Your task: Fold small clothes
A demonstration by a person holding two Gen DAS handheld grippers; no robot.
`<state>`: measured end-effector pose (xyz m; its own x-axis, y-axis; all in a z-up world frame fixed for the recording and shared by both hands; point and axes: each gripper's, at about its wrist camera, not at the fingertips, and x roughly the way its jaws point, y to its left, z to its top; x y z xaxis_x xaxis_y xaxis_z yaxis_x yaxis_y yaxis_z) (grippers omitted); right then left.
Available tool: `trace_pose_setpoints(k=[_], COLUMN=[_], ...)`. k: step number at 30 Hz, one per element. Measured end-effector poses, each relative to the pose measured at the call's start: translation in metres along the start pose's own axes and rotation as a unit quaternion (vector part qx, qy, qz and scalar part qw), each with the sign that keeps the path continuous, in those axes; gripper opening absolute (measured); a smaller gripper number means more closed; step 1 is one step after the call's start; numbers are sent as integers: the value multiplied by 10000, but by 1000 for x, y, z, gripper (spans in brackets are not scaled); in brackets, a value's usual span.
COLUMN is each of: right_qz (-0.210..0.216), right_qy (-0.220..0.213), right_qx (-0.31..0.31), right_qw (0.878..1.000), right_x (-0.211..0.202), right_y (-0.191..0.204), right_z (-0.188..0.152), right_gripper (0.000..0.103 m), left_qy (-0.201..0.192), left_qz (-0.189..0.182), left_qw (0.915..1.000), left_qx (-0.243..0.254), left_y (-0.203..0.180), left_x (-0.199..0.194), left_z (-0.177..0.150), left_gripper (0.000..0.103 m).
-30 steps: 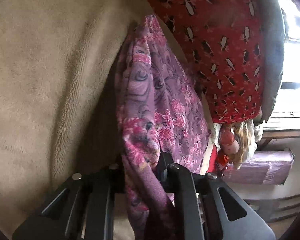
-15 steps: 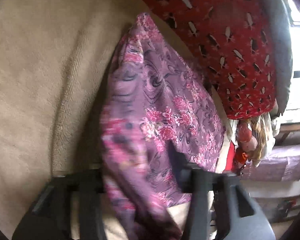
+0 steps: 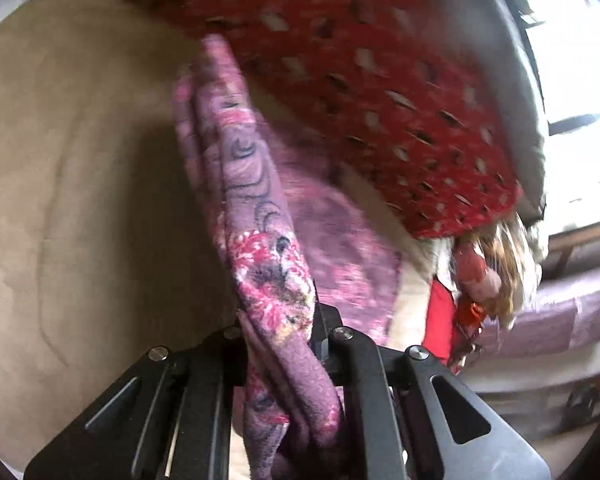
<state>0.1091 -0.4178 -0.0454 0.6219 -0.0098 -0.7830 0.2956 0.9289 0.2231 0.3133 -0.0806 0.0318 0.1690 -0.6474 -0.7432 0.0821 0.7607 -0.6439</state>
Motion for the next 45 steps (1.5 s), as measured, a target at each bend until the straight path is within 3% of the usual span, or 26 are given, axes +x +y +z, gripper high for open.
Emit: trace_pose_setpoints(k=[8,10,14,18,20,25,27,30,31,33,36,40,41,42,44,45], right_qz=[127,231,104,74,168,325,445,545,613,964,1460,1317,1178,1168,1260,1339], right_qy=[-160,-381,-488,-463,-488,-462,-320,-434,-563,-804,-781,-148,134,204,106,-228], right_qx=[311,272,-132,-305,-242,-149,-38,572,868,1467,1763,1384,1180,911,374,269], right_qw=[9993,9986,9987,9984,9984,9983,9985,9959,9927,9812,9703,9815,9859,9888,9913,9904], right_x=[0,-1,4,8,7,4,-1,-17,-25,-36,-29,12,25,28,21,9], right_y=[-36,-39,-25,-19,-22,-27,-32,-53,-63,-78,-74,-41,-29,-17,1,3], right_z=[-11,-18,-24,-25,-25,-23,-19,-10,-7,4,33,69,77,79,84,86], right_gripper=[70,71,87,92,92,92,89,86,87,87,88,88,70,15,10,9], left_qy=[372,567,1020,1610,1691,1790,1582,1004,830,617,882,896,898,893,837,777], left_qz=[-363,-425,-203,306,264,-571,-799,-977,-925,-378,-248,-138,-132,-156,-192,-74], left_qw=[9968,9948,9892,9808,9816,9806,9820,9884,9908,9968,9958,9959,9959,9958,9961,9966], left_qx=[599,726,1036,1053,845,553,653,588,527,347,-28,-17,27,81,212,280], left_y=[-108,-129,-150,-138,-126,-109,-99,-73,-63,-41,-15,-12,-15,-18,-25,-30], left_x=[48,71,123,183,192,147,114,71,65,66,85,94,92,90,86,90], left_z=[-23,-33,-59,-81,-83,-78,-73,-58,-53,-44,-43,-47,-47,-47,-50,-52], left_gripper=[9,9,10,10,12,29,47,53,54,54,54,54,54,54,54,54])
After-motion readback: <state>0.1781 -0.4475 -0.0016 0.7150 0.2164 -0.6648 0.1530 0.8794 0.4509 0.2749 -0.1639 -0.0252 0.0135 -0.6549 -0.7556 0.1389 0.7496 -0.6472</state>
